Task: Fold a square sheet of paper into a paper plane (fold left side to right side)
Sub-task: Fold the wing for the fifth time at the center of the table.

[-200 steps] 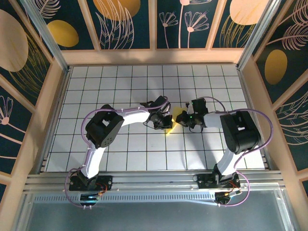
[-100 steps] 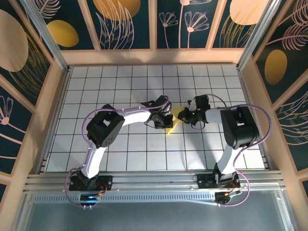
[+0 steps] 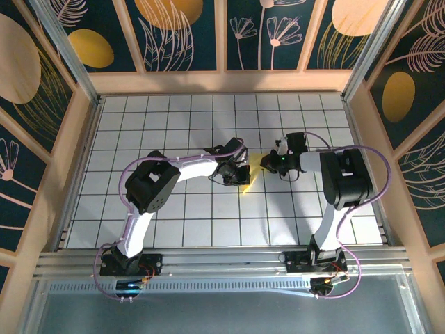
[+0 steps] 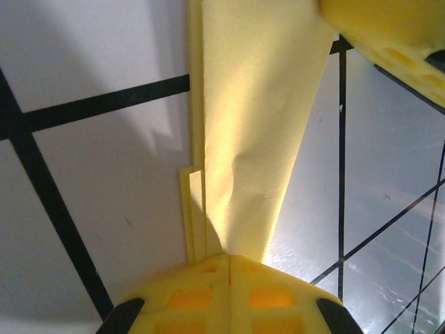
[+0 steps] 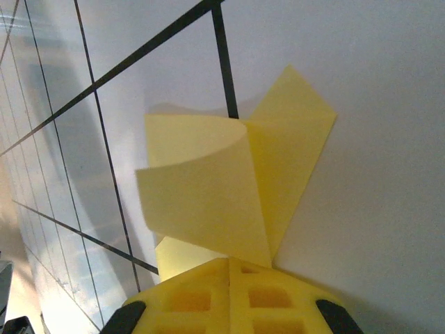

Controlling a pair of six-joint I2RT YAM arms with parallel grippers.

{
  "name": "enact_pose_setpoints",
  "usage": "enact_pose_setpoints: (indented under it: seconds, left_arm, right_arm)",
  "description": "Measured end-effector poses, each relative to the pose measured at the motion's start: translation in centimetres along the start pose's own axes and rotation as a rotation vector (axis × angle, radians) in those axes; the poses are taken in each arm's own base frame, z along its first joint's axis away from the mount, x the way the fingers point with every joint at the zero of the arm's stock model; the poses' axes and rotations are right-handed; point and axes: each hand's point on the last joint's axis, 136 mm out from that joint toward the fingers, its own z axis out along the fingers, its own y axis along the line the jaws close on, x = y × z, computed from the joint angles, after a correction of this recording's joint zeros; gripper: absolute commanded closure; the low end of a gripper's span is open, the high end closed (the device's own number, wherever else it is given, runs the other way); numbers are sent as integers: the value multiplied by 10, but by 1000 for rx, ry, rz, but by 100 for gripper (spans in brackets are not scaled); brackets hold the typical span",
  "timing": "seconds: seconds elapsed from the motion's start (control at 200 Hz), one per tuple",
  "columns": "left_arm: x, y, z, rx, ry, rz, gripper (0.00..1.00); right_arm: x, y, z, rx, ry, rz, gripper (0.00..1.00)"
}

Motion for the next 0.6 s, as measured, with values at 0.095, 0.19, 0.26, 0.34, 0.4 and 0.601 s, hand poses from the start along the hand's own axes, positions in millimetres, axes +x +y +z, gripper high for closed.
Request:
enact_pose_setpoints:
  seconds: [0.095,0.19,0.26,0.34,0.4,0.601]
  left_arm:
    - [0,0,0,0,0,0,100]
    - [0,0,0,0,0,0,100]
    - [0,0,0,0,0,0,100]
    - [0,0,0,0,0,0,100]
    - [0,0,0,0,0,0,100]
    - [0,0,0,0,0,0,100]
  right_arm:
    - [-5,-1,0,-7,3,4,100]
    - [-14,-2,0,-7,-10,3,100]
    - [-24,-4,-1,-4,-26,5,100]
    - [-34,-8,-2,4,-48,10,100]
    - [-41,-10,-4,8,-60,11,100]
    - [-59,-14,-5,15,-92,13,100]
